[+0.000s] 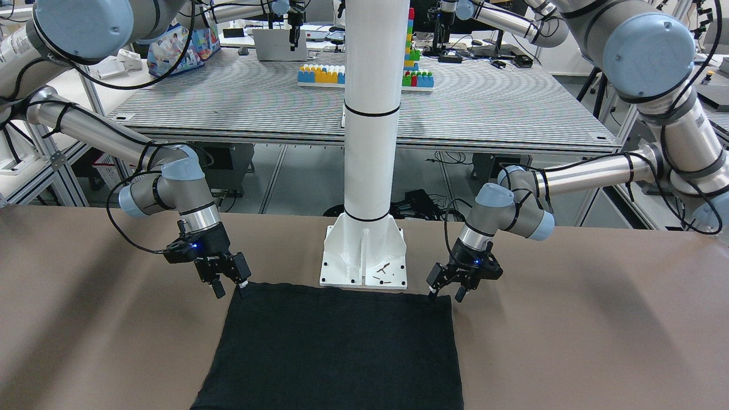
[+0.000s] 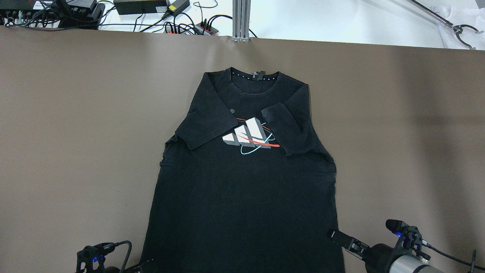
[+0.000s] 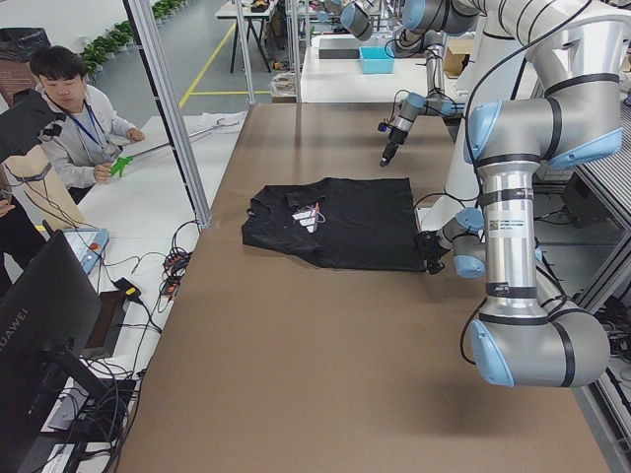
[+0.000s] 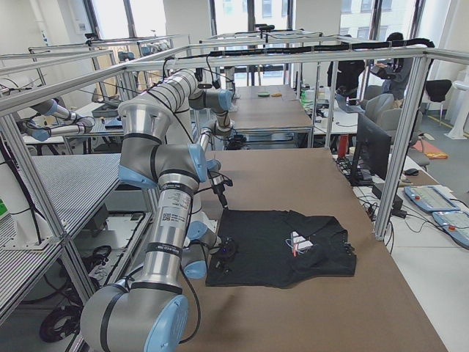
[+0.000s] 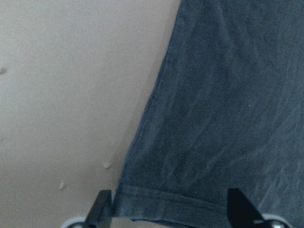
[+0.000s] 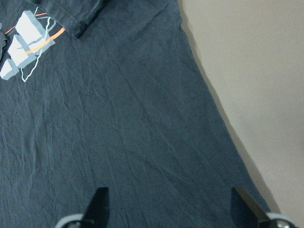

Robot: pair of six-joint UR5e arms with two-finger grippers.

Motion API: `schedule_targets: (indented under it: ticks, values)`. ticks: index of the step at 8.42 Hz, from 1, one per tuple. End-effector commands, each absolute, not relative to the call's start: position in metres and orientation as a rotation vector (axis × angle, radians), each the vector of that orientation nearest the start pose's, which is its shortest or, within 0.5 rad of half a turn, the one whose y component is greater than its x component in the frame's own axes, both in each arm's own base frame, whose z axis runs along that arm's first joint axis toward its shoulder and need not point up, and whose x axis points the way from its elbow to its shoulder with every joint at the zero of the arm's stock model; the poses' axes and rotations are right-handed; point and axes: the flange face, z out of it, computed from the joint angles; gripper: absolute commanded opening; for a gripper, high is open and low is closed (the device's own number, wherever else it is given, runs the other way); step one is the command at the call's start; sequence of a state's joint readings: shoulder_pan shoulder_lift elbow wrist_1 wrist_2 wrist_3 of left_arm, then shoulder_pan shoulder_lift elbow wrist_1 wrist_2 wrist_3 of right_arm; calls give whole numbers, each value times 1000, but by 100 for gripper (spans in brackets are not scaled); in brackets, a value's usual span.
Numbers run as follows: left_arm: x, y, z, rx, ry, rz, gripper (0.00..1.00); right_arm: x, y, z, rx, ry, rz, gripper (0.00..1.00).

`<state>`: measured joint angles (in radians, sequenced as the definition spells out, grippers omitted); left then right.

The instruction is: Fold clothes

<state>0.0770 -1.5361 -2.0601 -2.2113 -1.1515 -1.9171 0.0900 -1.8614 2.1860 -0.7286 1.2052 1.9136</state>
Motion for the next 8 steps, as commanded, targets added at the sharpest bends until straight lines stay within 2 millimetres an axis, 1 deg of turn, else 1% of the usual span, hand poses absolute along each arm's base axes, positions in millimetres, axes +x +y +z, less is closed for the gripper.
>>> schedule_targets:
  ticks: [1, 2, 4, 5, 6, 7, 8]
  values:
    - [478, -129, 376, 161, 1125, -459, 83, -358, -201, 390, 180, -1203, 592, 92]
    - [473, -129, 385, 165, 1108, -455, 83, -358, -201, 389, 179, -1205, 590, 92]
    - [473, -128, 389, 167, 1099, -449, 83, -358, -201, 390, 177, -1204, 593, 92]
    - [475, -123, 388, 163, 1101, -442, 79, -358, -201, 390, 176, -1204, 592, 92]
    - [476, -123, 386, 161, 1105, -442, 62, -358, -201, 390, 179, -1203, 591, 93]
    - [476, -123, 387, 161, 1104, -441, 60, -358, -201, 389, 177, -1205, 594, 93]
    - [477, -123, 386, 161, 1105, -441, 55, -357, -201, 388, 177, -1214, 590, 93]
